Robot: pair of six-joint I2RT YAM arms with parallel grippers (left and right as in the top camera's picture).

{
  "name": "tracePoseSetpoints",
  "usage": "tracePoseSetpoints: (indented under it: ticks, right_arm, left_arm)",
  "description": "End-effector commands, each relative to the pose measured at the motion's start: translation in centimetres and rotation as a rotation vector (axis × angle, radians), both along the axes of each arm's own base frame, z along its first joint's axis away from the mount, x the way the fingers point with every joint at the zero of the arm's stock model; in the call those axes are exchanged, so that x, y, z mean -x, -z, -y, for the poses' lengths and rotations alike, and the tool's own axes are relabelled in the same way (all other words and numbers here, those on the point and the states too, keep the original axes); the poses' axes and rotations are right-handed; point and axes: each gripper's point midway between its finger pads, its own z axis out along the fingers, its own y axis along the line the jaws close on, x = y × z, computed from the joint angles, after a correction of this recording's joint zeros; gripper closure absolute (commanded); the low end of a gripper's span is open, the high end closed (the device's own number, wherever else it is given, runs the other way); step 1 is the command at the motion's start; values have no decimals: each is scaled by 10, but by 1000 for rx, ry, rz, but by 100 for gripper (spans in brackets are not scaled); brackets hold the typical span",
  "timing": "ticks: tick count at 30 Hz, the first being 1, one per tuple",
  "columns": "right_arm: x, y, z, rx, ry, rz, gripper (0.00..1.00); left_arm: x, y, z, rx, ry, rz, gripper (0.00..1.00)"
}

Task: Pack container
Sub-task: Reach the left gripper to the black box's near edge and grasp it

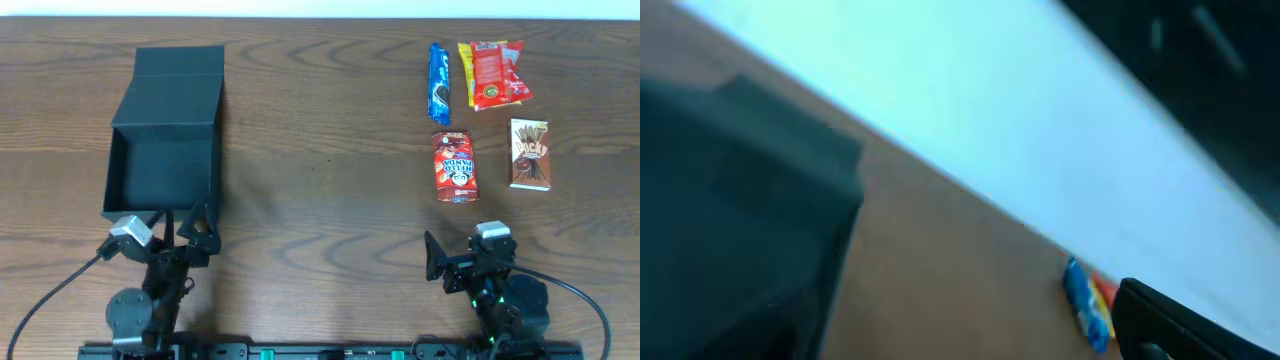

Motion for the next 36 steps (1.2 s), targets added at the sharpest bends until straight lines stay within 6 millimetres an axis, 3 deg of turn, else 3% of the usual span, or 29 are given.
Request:
tracePoseSetpoints:
  ticks: [1, 9, 14, 18, 24, 30, 34, 36]
  right_arm:
    - [1, 3, -2, 14, -15, 1, 1]
    - [0, 3, -2, 14, -15, 1, 1]
    - [1, 3, -2, 13, -14, 1, 1]
    - [0, 3, -2, 14, -15, 1, 1]
    - [1, 3, -2, 13, -14, 1, 1]
    - [1, 3, -2, 13, -14, 1, 1]
    - [1, 3, -2, 14, -15, 1, 1]
    - [1, 3, -2, 14, -15, 1, 1]
  left_arm:
    - [-5, -3, -5, -49, -26, 6, 5]
    - [-42, -16, -2, -259, 34, -149, 5]
    - [-87, -19, -2, -406, 115, -333, 5]
    - [-126, -8, -6, -522, 194, -503, 5]
    - [-169, 36, -27, -675, 264, -811, 5]
    - [-168, 101, -14, -747, 449, -1029, 0]
    - [-161, 132, 3, -762, 522, -1107, 12]
    - [-159, 145, 5, -786, 529, -1144, 24]
